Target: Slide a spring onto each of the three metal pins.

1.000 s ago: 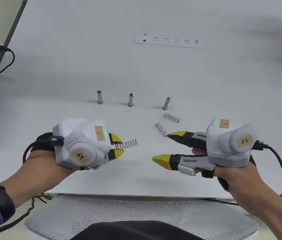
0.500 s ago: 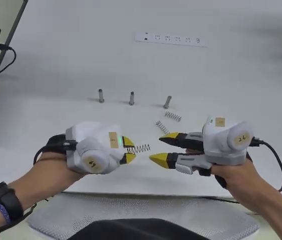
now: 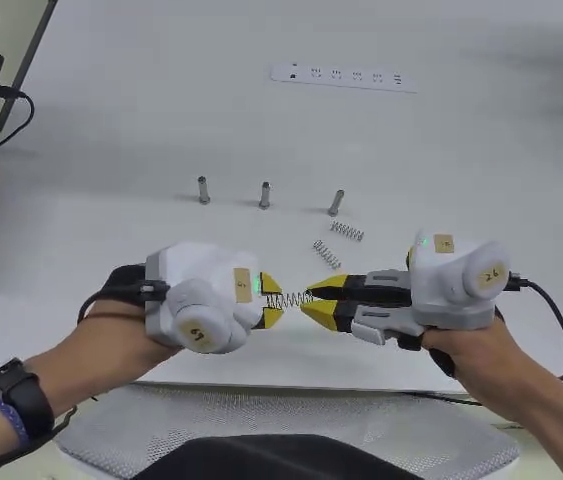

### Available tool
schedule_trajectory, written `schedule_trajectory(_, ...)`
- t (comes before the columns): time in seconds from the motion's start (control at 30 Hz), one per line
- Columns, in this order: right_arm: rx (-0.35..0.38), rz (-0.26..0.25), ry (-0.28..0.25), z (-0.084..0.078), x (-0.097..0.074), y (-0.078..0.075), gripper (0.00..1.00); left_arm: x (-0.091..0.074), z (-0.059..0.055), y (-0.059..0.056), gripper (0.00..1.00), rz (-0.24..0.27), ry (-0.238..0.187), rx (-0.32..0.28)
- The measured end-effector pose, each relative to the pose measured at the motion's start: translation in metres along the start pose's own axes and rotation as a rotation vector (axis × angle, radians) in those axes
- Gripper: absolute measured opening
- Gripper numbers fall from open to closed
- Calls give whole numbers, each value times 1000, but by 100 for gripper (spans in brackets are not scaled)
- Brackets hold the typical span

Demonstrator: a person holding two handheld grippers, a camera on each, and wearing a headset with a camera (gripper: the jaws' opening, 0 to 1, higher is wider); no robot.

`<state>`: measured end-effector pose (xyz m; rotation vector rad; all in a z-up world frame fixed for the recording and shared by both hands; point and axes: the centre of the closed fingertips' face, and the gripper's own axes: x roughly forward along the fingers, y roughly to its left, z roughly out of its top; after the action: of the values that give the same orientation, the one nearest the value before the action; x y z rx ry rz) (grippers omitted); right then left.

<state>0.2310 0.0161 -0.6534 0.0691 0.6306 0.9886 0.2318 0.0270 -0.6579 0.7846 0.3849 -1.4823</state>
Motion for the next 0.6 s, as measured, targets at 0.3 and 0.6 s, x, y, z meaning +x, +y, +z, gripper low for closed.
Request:
schedule_trajectory(0.3, 4, 7, 0, 0, -1, 0, 10, 1, 0, 0, 2, -7, 4, 17)
schedule_trajectory(0.6, 17, 18, 3, 4, -3, 1, 10, 3, 0, 1, 2, -12, 4, 22)
